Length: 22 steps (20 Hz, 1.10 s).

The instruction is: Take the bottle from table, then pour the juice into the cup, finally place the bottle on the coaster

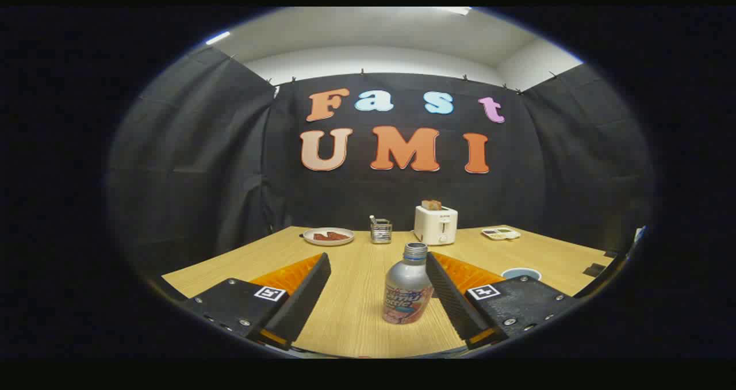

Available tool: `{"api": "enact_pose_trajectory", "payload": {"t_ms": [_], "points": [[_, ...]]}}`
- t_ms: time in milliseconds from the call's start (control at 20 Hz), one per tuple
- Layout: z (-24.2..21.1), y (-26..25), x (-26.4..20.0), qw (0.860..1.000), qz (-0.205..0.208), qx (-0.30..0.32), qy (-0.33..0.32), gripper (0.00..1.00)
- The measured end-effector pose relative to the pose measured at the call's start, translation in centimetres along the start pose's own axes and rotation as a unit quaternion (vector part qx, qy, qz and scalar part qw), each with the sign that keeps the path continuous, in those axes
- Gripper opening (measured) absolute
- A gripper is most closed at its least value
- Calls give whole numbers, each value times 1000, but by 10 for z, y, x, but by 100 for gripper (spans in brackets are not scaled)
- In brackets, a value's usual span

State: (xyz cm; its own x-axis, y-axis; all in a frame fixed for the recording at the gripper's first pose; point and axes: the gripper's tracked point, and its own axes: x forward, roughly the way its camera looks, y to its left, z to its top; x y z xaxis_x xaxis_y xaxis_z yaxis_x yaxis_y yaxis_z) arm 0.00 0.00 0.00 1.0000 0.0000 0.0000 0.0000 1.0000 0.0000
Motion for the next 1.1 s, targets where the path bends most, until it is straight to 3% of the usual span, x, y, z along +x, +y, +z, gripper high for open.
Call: {"api": "enact_pose_trajectory", "payload": {"t_ms": [450, 1100], "points": [[2, 5, 4, 1000, 2, 2, 1, 99], [-10, -23, 4, 999, -39, 15, 22, 99]]}}
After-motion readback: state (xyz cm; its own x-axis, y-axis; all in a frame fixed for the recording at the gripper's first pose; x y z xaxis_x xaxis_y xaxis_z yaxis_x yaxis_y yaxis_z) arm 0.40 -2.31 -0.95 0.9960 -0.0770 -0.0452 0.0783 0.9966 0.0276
